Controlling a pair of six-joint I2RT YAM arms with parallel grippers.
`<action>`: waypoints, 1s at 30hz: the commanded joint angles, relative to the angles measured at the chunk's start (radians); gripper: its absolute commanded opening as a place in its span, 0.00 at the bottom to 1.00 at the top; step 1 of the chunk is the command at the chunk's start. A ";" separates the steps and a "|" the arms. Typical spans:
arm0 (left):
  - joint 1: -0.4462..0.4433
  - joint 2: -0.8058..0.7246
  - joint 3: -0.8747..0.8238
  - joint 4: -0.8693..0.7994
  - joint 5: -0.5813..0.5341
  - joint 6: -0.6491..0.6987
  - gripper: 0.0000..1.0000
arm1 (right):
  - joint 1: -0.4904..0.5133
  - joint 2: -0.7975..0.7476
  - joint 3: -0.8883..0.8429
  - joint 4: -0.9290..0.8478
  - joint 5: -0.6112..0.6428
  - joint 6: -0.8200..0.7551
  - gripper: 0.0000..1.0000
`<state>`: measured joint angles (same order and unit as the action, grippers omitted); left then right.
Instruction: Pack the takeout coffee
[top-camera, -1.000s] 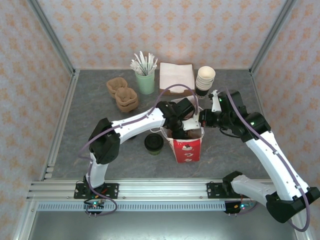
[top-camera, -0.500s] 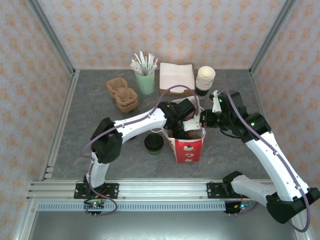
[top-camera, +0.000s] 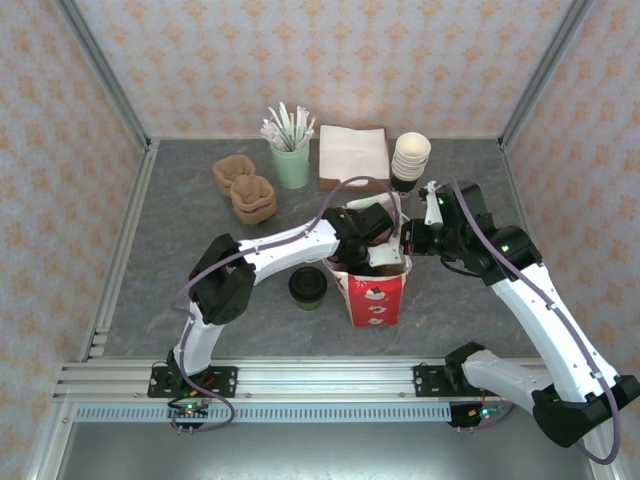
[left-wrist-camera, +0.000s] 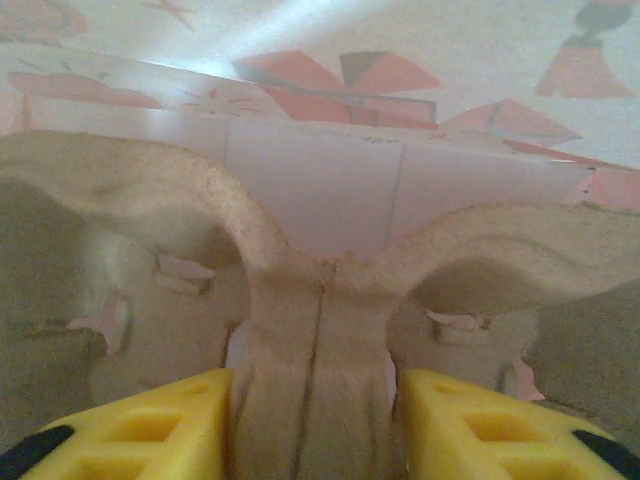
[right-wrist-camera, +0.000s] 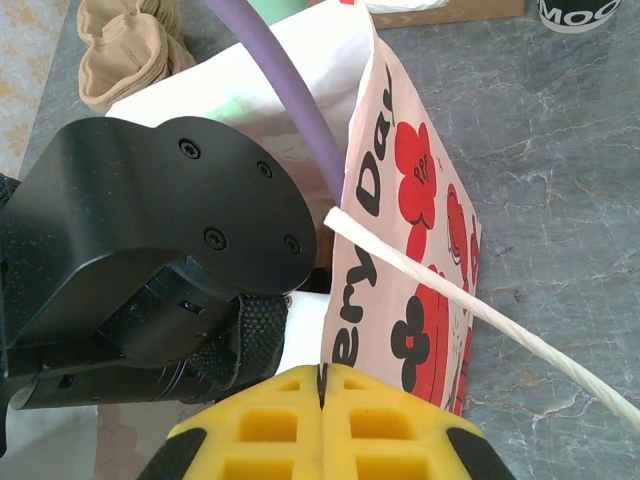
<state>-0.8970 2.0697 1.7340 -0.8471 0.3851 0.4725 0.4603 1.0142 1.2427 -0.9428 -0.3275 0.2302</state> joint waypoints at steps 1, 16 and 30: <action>-0.011 -0.001 0.005 0.027 0.000 0.003 0.52 | 0.006 -0.011 -0.013 -0.021 0.037 -0.026 0.00; -0.005 -0.136 0.072 -0.004 -0.010 -0.032 0.86 | 0.006 -0.035 -0.040 -0.019 0.093 -0.019 0.00; -0.005 -0.216 0.140 -0.066 -0.079 -0.036 0.86 | 0.008 -0.060 -0.039 -0.034 0.191 0.001 0.00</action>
<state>-0.8970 1.9392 1.8412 -0.9104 0.3328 0.4431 0.4641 0.9657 1.2137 -0.9352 -0.1974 0.2230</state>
